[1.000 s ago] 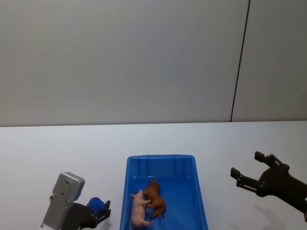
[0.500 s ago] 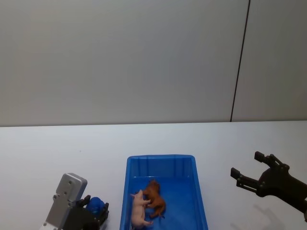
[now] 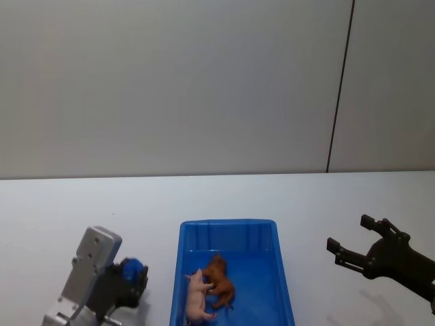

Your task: Pick up the two dolls from the table and place them into the box.

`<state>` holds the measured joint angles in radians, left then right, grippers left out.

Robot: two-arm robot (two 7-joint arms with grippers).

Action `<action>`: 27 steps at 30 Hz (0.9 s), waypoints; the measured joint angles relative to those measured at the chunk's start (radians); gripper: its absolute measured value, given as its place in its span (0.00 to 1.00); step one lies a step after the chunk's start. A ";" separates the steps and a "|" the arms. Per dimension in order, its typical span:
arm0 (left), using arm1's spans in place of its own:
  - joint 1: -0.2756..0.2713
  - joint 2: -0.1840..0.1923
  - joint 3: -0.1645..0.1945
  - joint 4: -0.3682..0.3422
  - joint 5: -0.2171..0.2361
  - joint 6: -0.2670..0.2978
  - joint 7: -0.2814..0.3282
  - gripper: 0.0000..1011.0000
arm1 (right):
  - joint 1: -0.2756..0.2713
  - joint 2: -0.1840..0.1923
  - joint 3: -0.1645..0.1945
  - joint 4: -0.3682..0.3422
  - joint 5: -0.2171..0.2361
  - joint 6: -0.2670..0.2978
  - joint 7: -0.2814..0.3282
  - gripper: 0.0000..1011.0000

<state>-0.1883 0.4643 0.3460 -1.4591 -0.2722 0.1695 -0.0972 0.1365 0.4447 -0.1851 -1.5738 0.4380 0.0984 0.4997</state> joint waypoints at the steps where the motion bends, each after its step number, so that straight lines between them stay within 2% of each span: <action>1: -0.001 0.001 -0.002 -0.006 0.004 0.000 0.002 0.37 | 0.000 0.000 0.000 0.000 0.000 0.000 0.000 0.99; 9: -0.022 0.003 -0.013 -0.069 0.040 0.000 0.005 0.32 | 0.000 0.000 0.000 0.000 0.000 0.000 0.000 0.99; 15: -0.051 -0.022 -0.008 -0.096 0.070 -0.010 -0.017 0.29 | 0.000 0.000 0.000 0.000 0.000 0.000 0.000 0.99; 22: -0.091 -0.080 0.022 -0.090 0.090 -0.030 -0.055 0.25 | 0.000 0.000 0.000 0.000 0.000 0.000 0.000 0.99; 27: -0.118 -0.128 0.050 -0.063 0.098 -0.046 -0.081 0.41 | 0.000 0.000 0.000 0.000 0.000 0.000 0.000 0.99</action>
<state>-0.3059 0.3367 0.3956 -1.5222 -0.1744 0.1239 -0.1784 0.1366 0.4447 -0.1851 -1.5737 0.4380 0.0984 0.4996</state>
